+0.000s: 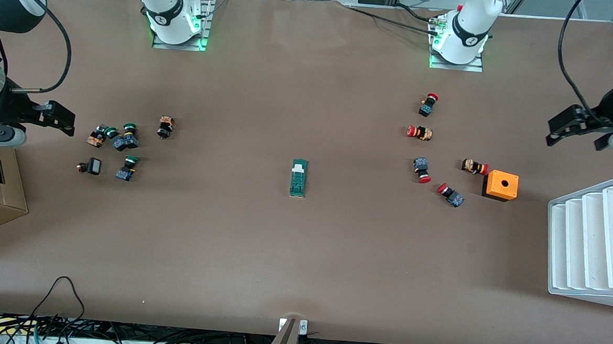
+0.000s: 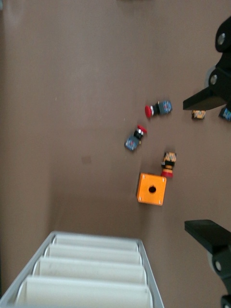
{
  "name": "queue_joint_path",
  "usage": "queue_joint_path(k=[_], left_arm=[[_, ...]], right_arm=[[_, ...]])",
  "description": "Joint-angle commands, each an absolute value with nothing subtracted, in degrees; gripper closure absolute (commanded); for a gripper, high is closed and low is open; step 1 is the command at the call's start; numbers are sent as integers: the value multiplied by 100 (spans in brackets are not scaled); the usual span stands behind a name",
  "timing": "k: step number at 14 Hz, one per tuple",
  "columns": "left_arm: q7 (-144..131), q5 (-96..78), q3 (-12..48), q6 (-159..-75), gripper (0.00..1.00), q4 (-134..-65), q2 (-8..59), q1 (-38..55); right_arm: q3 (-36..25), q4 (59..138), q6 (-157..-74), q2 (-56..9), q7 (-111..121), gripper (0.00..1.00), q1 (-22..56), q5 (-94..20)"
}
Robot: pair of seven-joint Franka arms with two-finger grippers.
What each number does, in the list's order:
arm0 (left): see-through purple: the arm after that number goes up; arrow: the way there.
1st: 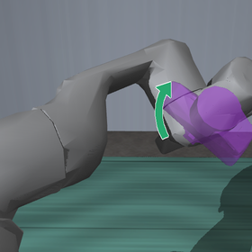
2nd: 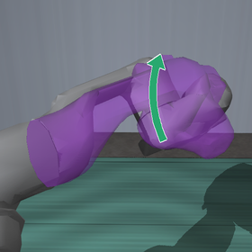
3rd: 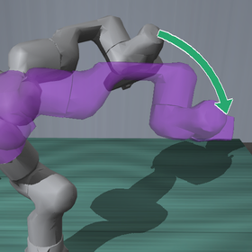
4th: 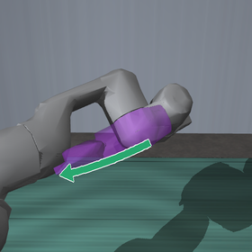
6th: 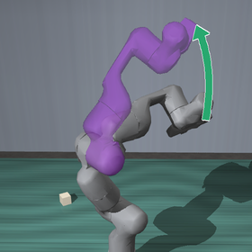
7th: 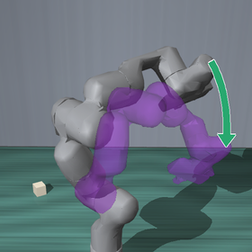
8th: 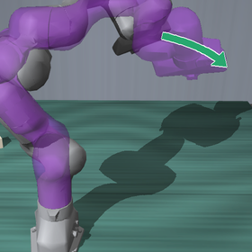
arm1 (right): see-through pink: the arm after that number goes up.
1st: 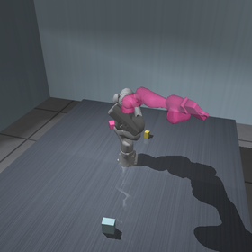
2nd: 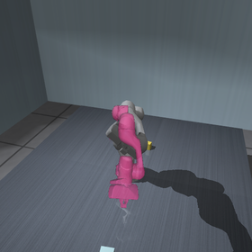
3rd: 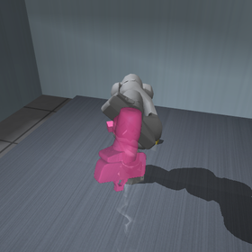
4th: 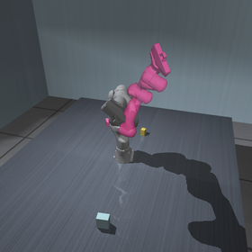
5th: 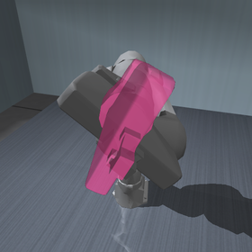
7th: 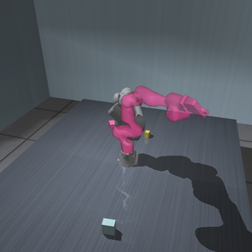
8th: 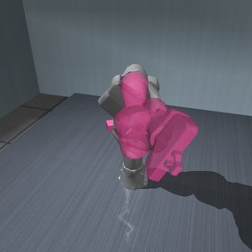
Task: Close load switch with both arms
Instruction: 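Move the left gripper over the green switch at the table centre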
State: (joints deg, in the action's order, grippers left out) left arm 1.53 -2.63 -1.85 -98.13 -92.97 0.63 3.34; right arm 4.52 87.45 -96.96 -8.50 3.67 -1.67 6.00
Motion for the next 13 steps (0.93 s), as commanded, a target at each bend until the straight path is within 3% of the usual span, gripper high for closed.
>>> queue_joint_path(k=[1,8,13], left_arm=[[53,-624,140,-9844,0,-9290,185,404],[-850,-703,1202,-9922,0,-9457,202,422],[-1939,-607,2046,-10589,0,-9570,369,439]], right_arm=[[492,8604,-9615,-905,448,1,-185,492],[475,8604,-9606,-905,466,1,-211,492],[475,8604,-9598,-905,475,1,-220,501]])
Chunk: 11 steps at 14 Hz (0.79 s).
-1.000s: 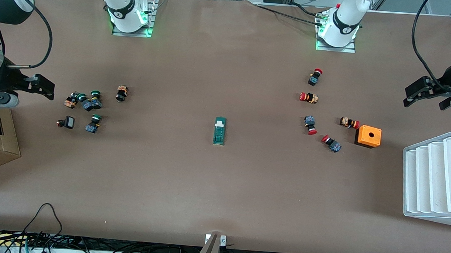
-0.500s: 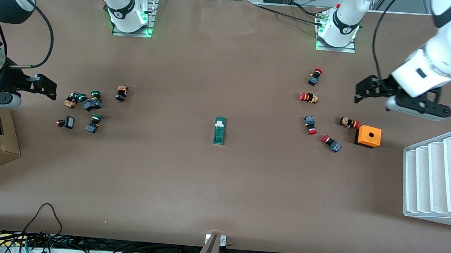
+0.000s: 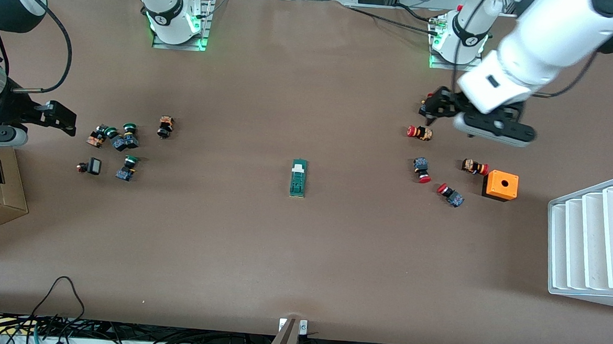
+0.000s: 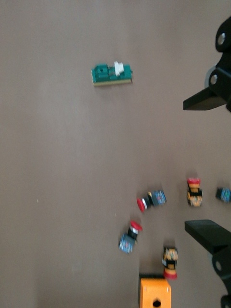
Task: Close load switch with both arms
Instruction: 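Move the left gripper over the green switch at the table centre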
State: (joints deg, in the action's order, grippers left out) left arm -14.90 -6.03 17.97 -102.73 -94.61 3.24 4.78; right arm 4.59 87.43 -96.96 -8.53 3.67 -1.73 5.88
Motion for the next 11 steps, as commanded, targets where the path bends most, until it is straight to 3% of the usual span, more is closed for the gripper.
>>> queue_joint_path(k=[1,6,11], left_arm=[[-2290,-519,2265,-10808,0,-9693,369,431],[-4363,481,3557,-12003,0,-10475,395,439],[-6086,1841,3964,-13085,0,-10766,1097,833]], right_arm=[[475,8604,-9598,-905,475,1,-220,501],[475,8604,-9589,-905,475,1,-220,501],[475,8604,-9589,-905,475,1,-220,501]])
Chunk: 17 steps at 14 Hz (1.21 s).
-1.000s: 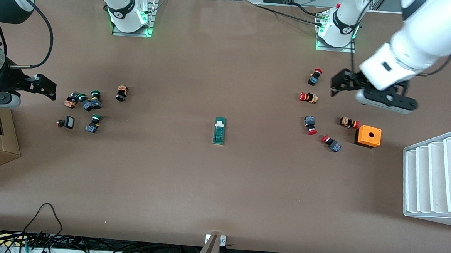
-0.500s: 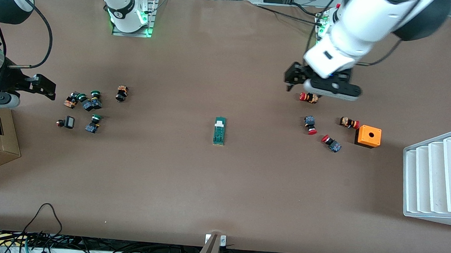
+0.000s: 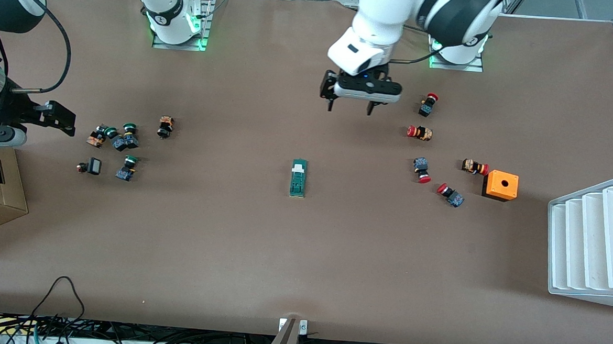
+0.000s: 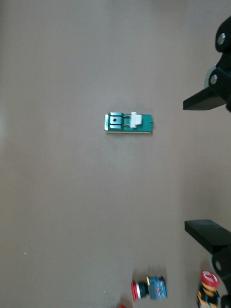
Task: Close load switch with both arms
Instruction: 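Move the left gripper over the green switch at the table centre, then lower the left gripper and grasp the green switch base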
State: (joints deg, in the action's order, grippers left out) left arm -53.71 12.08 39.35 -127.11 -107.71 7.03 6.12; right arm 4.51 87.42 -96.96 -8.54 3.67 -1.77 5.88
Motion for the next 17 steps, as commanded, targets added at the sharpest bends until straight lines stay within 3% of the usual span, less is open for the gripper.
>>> queue_joint_path(k=[1,12,17], left_arm=[[-6691,2376,3964,-13226,0,-10767,1307,983],[-12186,8169,3964,-13535,0,-10696,3400,1916],[-12909,9437,3902,-13264,0,-10696,3936,2065]], right_arm=[[475,8604,-9589,-905,475,1,-220,501],[466,8604,-9580,-905,475,1,-220,510],[466,8604,-9580,-905,475,1,-220,510]])
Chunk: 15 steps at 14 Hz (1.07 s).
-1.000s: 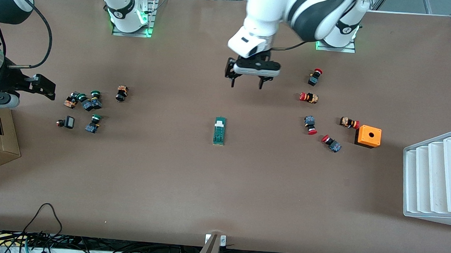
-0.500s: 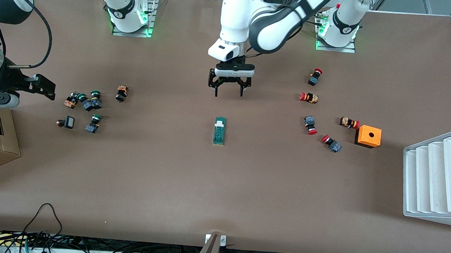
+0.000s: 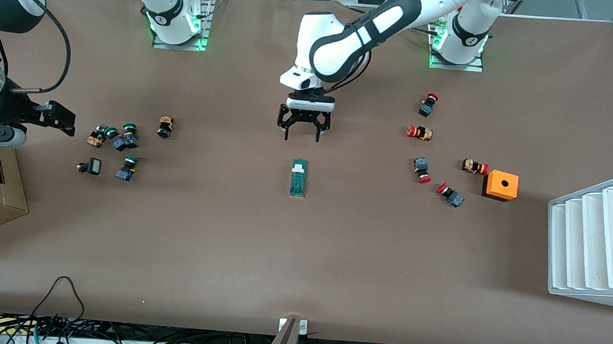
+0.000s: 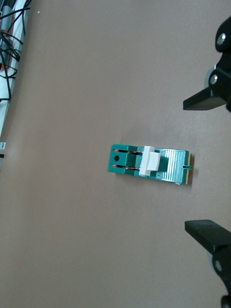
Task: Close load switch with both arms
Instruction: 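Lower the left gripper and grasp the green switch base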
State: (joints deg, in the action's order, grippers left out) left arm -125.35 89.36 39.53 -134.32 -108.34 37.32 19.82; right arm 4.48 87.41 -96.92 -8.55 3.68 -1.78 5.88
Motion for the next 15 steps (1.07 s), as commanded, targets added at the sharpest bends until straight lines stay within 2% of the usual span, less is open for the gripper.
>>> queue_joint_path(k=[1,6,10,15], left_arm=[[-13103,9779,3902,-13150,0,-10670,4085,2074],[-13508,10441,3596,-12709,0,-10196,4842,2538],[-14052,10450,2516,-12691,0,-9835,5062,3575],[-14352,10819,2400,-12674,0,-9853,5063,3656]], right_arm=[[466,8604,-9571,-905,475,1,-220,510],[466,8604,-9571,-905,475,1,-220,510],[466,8604,-9571,-905,475,1,-220,510],[466,8604,-9571,-905,475,1,-220,510]])
